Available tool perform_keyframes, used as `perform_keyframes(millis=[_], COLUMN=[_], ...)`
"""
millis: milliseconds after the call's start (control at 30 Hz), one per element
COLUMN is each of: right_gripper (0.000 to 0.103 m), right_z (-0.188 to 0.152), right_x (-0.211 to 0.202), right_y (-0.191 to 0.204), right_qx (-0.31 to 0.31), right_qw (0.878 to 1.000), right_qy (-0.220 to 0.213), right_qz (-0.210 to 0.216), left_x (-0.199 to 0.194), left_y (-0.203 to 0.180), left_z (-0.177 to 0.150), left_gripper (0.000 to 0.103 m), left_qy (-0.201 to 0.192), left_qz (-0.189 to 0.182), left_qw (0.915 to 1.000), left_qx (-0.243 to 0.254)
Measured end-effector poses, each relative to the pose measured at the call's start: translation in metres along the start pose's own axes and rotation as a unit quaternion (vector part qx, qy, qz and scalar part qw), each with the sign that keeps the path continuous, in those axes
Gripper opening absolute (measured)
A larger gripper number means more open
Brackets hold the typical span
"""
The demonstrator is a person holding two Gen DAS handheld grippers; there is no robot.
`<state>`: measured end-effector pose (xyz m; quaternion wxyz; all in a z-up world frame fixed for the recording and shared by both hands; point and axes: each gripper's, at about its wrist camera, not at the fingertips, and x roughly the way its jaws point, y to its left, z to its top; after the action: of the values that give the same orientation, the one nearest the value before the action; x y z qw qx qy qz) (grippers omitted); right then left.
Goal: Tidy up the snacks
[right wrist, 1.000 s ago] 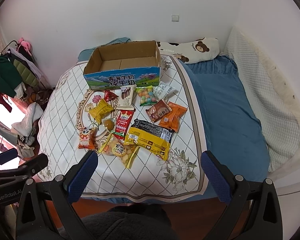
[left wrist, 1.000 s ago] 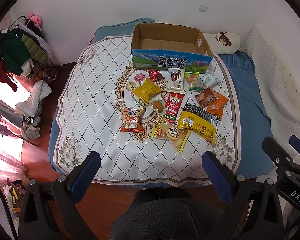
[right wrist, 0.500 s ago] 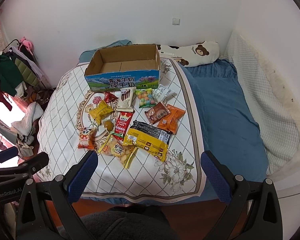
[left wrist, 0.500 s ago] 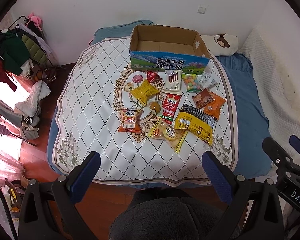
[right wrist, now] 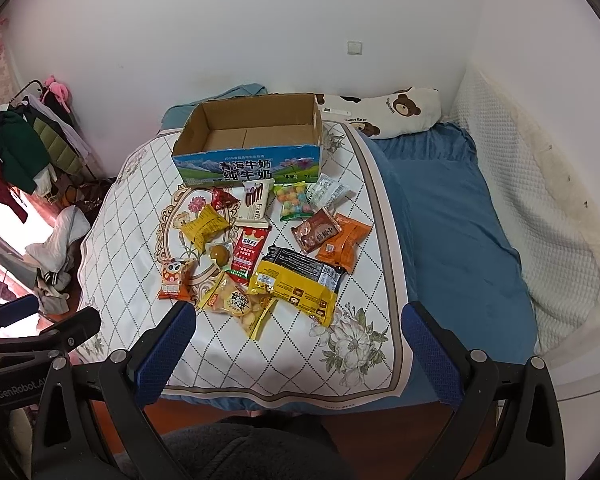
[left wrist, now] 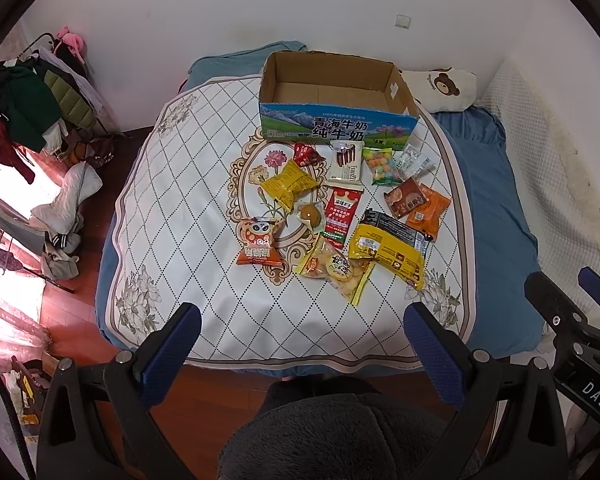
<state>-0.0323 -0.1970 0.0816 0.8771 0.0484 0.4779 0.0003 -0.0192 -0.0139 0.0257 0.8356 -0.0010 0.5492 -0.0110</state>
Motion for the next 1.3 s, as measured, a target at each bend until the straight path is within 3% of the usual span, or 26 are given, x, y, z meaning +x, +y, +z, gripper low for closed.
perform_keyframes(millis=[1000, 1133, 1300], right_gripper=[0.103, 0.103, 0.103], right_z=[0.004, 0.012, 0.021], right_x=[0.01, 0.031, 0.1], right_y=[0.009, 0.006, 0.01], right_qx=[-0.002, -0.016, -0.087], right_qw=[1.0, 1.0, 0.996], right_qy=[0.007, 0.014, 0.035], right_qz=[-0.002, -0.007, -0.001], left_x=[0.006, 0.025, 0.083], left_y=[0.014, 0.026, 0.047], left_z=[0.012, 0.02, 0.029], left_gripper=[0.103, 0.103, 0.103], left_qy=[-0.001, -0.005, 0.022], left_qz=[-0.004, 0.009, 0.05], left_qw=[0.9999, 0.9995, 0.9972], left_qx=[-0.01, -0.03, -0.051])
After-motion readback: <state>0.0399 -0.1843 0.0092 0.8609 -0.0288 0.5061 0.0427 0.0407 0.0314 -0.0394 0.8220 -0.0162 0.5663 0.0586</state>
